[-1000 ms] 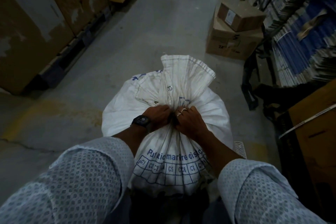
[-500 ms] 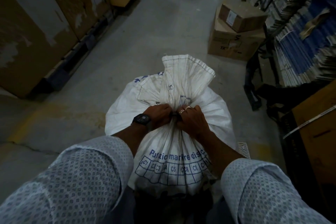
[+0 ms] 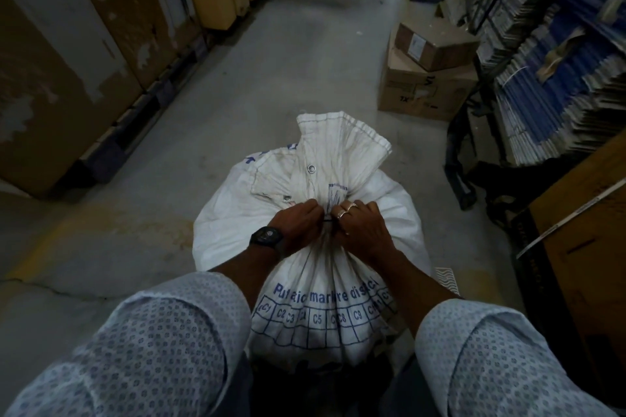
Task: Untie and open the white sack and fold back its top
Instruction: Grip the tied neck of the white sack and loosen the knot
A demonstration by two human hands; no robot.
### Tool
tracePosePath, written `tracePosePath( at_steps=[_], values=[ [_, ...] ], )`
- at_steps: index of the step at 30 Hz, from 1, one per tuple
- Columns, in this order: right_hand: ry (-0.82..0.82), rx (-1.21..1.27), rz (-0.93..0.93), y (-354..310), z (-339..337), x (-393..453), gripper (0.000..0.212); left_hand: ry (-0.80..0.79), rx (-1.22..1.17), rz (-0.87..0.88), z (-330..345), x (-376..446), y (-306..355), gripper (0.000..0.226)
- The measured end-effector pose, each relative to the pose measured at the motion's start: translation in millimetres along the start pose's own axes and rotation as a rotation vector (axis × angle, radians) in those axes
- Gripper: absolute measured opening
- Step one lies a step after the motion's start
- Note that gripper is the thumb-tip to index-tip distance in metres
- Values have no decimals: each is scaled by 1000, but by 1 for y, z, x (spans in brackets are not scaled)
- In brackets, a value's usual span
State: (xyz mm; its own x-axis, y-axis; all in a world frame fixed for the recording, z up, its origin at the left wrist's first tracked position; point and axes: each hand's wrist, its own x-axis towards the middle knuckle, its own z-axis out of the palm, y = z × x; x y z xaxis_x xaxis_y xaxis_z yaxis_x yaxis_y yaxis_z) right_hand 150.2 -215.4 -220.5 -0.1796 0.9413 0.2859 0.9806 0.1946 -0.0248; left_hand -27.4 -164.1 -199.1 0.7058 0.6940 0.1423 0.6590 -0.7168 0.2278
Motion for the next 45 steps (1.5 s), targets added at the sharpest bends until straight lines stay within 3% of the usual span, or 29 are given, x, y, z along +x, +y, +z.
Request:
tracePosePath(
  at_steps=[8, 14, 16, 21, 31, 37, 41, 45],
  values=[
    [-4, -62, 166, 22, -9, -20, 21, 57, -74, -278, -15, -17, -26, 33],
    [58, -21, 280, 28, -25, -25, 42, -33, 128, -144, -23, -11, 11, 64],
    [101, 18, 330, 37, -38, -36, 42, -49, 152, -137, -24, -9, 21, 62],
    [141, 86, 480, 61, -77, -74, 13, -40, 71, -127, -33, 0, 48, 44],
    [230, 128, 919, 120, -110, -189, 19, 17, -14, 53, -28, 33, 138, 38],
    [317, 258, 1193, 149, -62, -250, 29, 7, 21, 211, 19, 55, 166, 32],
    [221, 437, 1436, 170, -1, -273, 20, -36, 131, 349, 62, 93, 174, 26],
    [371, 570, 1675, 190, 60, -282, 30, -93, 154, 432, 121, 129, 189, 27]
  ],
)
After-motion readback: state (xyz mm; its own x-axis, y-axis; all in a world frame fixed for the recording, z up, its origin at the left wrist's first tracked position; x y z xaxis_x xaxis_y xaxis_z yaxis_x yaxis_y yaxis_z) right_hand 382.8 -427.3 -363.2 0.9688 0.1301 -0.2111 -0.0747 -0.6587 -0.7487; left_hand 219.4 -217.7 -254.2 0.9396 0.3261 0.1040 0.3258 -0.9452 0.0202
